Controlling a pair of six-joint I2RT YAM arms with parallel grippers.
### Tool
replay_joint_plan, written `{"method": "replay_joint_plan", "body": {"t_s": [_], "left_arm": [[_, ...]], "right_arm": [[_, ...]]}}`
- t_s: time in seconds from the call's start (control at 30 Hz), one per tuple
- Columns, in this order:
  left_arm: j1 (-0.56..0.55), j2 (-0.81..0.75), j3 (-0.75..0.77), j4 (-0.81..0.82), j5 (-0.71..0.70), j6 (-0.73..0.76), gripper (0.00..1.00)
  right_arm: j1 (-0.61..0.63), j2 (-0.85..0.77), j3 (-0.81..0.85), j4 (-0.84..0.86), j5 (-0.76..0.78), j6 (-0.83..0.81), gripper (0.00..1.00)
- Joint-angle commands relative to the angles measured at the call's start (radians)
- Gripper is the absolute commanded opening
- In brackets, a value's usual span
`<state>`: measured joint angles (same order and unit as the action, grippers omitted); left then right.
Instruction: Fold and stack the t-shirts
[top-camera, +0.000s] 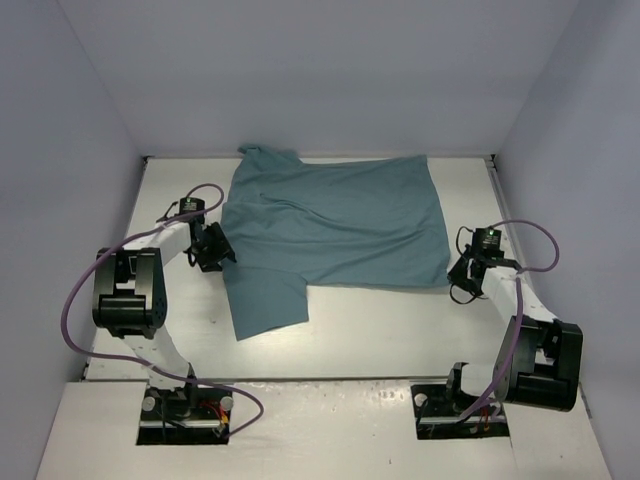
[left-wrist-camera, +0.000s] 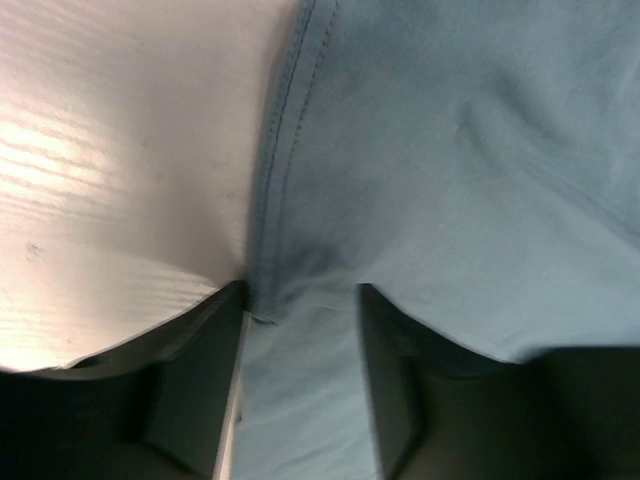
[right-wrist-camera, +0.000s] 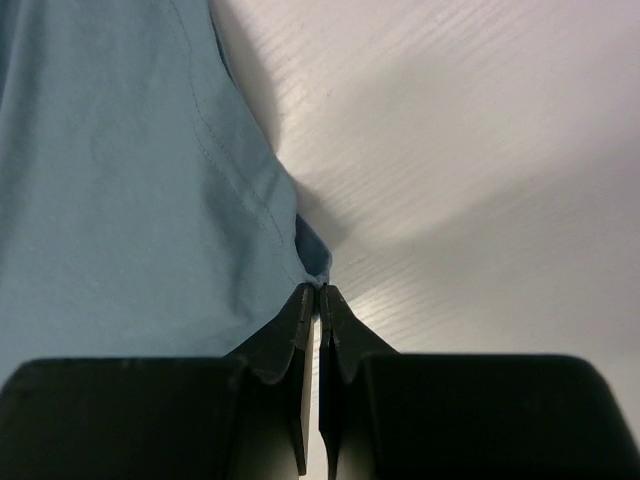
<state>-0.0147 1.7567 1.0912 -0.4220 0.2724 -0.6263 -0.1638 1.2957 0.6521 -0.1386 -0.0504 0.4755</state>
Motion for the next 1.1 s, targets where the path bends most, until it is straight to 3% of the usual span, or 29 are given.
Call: {"method": "replay_joint_plan", "body": {"t_s": [0.0,0.1,0.13,0.6,0.93,1.07], "left_arm": [[-0.008,-0.011,-0.006,0.016,-0.016,-0.021,0.36],[-0.007,-0.035,-0.057,0.031,-0.026,-0.040,0.06],[-0.007,-0.050,-0.069,0.032,-0.030,-0.042,0.00],[0.002,-0.515,-0.406,-0.076,-0.047,-0.120,0.00],[0.006,-0.717,-0.504,-0.172,-0.029,-0.185,0.00],[0.009,-0.706,-0.486,-0.169,-0.040,-0.178,0.00]], "right_arm": [[-0.003,-0.022,0.004,-0.010,0.032,0.008,0.00],[-0.003,-0.024,0.006,-0.010,0.035,0.006,0.00],[-0.003,-0.024,0.009,-0.010,0.037,0.006,0.00],[-0.004,-0.092,0.042,-0.128,0.105,0.017,0.00],[-0.002,-0.174,0.082,-0.219,0.189,0.089,0.00],[-0.002,-0.167,0.080,-0.220,0.185,0.100,0.00]]}}
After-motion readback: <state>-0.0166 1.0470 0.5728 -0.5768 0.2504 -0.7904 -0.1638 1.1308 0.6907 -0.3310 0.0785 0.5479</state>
